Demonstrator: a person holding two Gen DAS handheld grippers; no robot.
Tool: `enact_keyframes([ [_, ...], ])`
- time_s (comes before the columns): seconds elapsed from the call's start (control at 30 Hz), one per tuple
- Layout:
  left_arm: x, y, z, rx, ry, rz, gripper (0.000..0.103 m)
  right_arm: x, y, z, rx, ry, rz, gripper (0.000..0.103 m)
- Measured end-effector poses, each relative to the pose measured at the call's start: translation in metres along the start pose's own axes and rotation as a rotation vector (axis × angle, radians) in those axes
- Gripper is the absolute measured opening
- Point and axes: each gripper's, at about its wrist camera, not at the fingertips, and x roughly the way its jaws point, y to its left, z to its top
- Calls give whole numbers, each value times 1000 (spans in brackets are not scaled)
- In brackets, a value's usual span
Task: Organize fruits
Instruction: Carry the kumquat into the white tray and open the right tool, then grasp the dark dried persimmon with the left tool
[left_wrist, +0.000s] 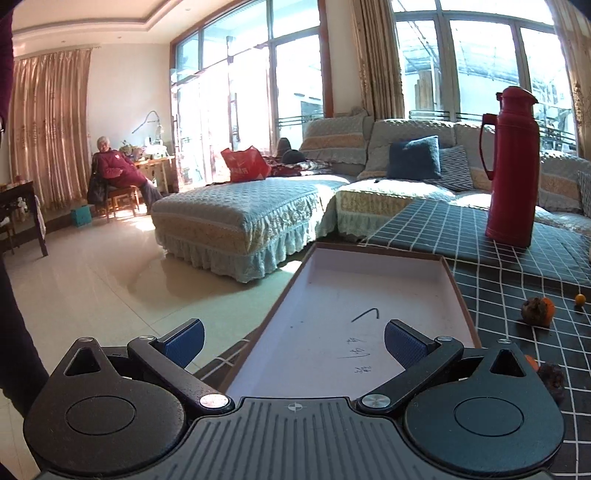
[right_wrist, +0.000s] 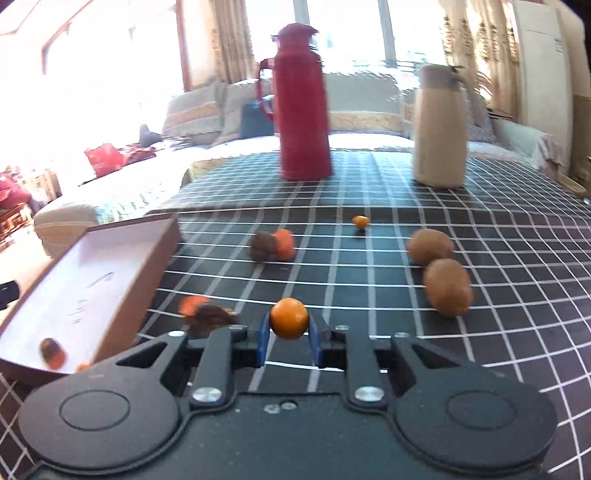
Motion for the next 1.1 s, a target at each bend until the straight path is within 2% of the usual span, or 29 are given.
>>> enact_keyframes([
  [0.1,5,28,0,-44,4,84,103,-4,49,5,-77,-18,119,22],
  [0.23,16,53,-7,-77,45,131,103,7,110,9,-174,-7,219,22],
  [0.37,24,65,-13,-78,55,148,103,30,144,4,-234,40,234,22],
  [0.47,28,67,-15,-78,65,135,103,41,151,0,-237,67,226,22],
  [0.53,30,64,-14,-73,66,123,103,39,151,-5,-240,69,211,30],
  [0.6,28,60,-14,-68,64,105,103,34,148,-8,-239,61,204,30],
  [0.7,25,49,-12,-50,55,81,103,28,139,-9,-215,53,207,43],
  [0.8,19,33,-12,-27,47,37,103,15,123,-8,-211,12,196,44],
  [0.93,7,-1,-9,24,27,-60,103,-4,78,-10,-136,-16,149,53],
  [1.03,-13,-41,-9,110,-17,-149,103,-18,35,-14,-70,-34,92,62],
  [1.1,-24,-69,-9,161,-40,-200,103,-24,11,-17,-34,-47,49,64],
])
